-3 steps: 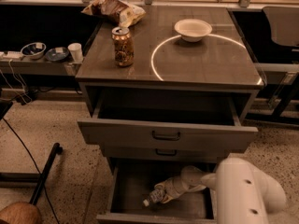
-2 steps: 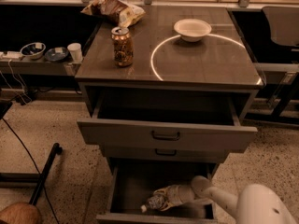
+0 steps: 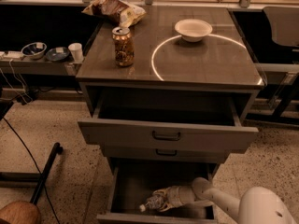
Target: Pick blue plastic bottle from bottom drawer and place on counter
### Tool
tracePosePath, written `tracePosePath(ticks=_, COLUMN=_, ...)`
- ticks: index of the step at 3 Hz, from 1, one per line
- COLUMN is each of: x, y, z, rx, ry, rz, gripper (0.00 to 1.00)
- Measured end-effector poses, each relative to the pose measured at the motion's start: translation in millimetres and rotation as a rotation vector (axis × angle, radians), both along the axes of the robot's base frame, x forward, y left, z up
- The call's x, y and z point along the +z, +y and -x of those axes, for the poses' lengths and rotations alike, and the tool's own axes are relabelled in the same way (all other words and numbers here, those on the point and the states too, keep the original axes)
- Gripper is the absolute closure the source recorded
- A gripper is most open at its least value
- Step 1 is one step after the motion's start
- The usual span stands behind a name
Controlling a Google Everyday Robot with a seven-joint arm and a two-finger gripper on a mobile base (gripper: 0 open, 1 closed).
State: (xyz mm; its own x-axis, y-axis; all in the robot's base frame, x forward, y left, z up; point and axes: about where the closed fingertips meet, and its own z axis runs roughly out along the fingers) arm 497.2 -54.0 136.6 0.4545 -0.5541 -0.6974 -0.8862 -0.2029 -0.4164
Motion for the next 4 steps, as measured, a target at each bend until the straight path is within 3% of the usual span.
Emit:
tracePosePath(ticks=1, x=18.7, y=-12.3, z=0.0, rx=-0.043, ry=-0.026, rz=-0.080, gripper=1.00)
tracePosePath(ticks=2, x=78.6, y=-34.2, z=-5.9, rx=-0.101, ry=-0.181, rz=-0.160, gripper=1.00)
tracePosePath(ticks=4, x=212.5, y=-87.9, z=31.8, rx=-0.218, ry=-0.432, rz=-0.134, gripper=1.00)
